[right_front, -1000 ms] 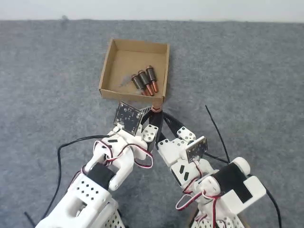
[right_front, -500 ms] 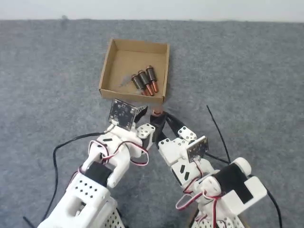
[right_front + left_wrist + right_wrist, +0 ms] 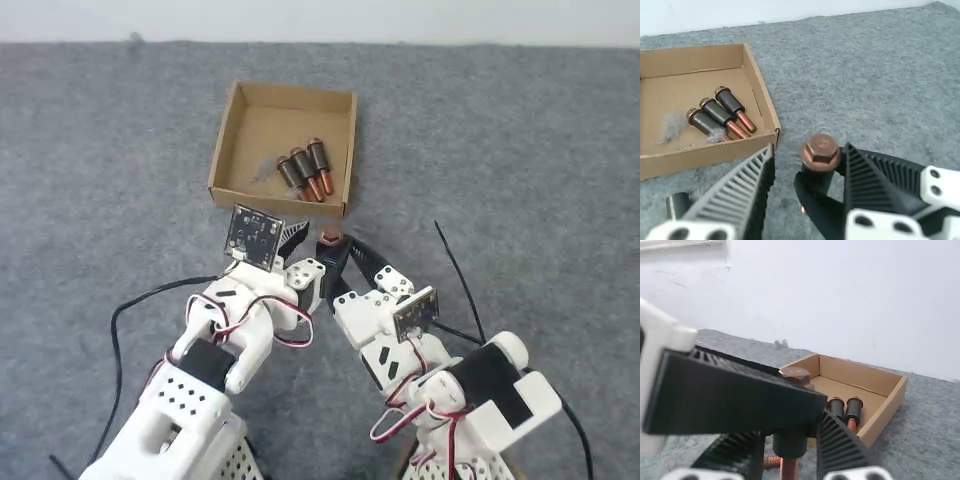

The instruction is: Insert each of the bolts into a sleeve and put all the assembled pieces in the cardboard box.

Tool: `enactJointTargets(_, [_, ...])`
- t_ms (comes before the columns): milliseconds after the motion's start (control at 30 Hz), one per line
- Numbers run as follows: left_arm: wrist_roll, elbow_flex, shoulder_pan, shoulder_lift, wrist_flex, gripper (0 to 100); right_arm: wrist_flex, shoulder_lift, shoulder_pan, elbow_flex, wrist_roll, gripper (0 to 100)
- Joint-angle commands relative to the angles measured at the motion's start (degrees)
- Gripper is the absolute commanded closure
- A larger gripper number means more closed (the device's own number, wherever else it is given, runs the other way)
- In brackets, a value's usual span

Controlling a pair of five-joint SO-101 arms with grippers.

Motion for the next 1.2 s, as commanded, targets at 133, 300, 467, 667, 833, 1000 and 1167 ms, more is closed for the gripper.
enactJointTargets(133, [0.8, -3.7, 0.2, -7.7, 0.8, 80, -0.2, -1.2, 0.7, 1.1, -0.4, 99.3])
enactJointTargets(300, [3.3, -3.9, 0.2, -26.5, 13.7, 80, -0.2, -1.2, 0.7, 1.1, -0.4, 99.3])
enactJointTargets(467, [3.3, -4.8, -0.6, -41.1, 22.3, 80, -0.2, -1.2, 0.7, 1.1, -0.4, 99.3])
enactJointTargets(667, [3.7, -7.7, -8.6, -37.7, 22.9, 80, -0.2, -1.2, 0.7, 1.1, -0.4, 99.3])
enactJointTargets(833, [3.7, -7.9, -16.4, -40.1, 23.4, 80, -0.2, -1.2, 0.7, 1.1, -0.4, 99.3])
enactJointTargets(1000, [3.7, -7.5, -26.9, -39.9, 23.5, 80, -0.2, -1.2, 0.7, 1.1, -0.4, 99.3])
enactJointTargets(1167, [3.4, -5.2, -30.8, -39.9, 28.7, 89, -0.2, -1.2, 0.7, 1.1, -0.4, 99.3])
